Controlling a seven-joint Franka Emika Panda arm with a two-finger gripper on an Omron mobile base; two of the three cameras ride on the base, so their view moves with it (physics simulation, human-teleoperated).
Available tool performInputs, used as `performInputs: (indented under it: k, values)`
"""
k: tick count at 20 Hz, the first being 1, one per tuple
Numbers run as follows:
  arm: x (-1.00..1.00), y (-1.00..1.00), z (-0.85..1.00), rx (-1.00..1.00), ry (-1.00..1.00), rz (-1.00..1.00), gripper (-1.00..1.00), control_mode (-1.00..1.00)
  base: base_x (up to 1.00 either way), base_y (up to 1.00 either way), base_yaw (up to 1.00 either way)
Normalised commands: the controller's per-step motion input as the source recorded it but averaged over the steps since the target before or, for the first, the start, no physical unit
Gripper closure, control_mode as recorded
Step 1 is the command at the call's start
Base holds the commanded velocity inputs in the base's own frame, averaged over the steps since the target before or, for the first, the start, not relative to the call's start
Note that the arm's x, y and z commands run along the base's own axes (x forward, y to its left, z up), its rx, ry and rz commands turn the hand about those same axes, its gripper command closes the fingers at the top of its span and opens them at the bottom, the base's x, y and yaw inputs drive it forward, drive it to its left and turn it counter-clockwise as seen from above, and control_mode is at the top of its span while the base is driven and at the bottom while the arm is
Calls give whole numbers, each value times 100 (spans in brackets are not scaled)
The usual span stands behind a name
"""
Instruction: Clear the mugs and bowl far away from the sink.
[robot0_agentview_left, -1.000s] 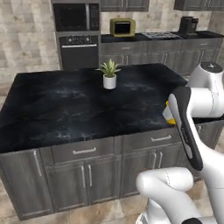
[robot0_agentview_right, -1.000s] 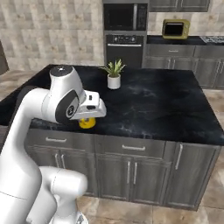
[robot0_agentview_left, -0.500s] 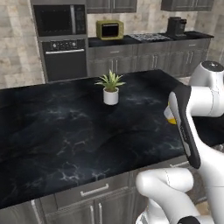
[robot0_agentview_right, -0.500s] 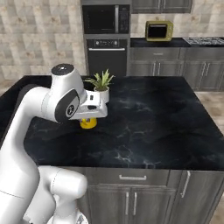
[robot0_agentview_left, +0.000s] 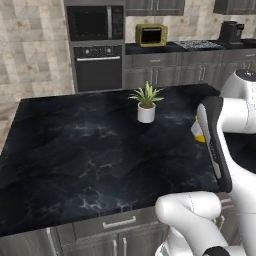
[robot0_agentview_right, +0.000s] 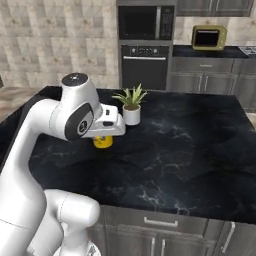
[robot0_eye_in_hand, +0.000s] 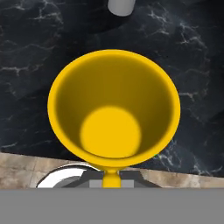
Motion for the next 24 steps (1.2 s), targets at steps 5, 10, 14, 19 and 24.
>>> performInputs:
  k: [5, 10, 14, 19, 24]
  values:
    - [0, 0, 0, 0, 0, 0, 100, 100, 16, 0, 41]
    - [20, 0, -35, 0, 1, 17, 100, -100, 3, 0, 7]
    - [34, 10, -64, 0, 9, 1, 100, -100, 0, 0, 0]
    - [33, 7, -59, 0, 7, 0, 100, -100, 0, 0, 0]
    - [33, 2, -53, 0, 0, 0, 100, -100, 0, 0, 0]
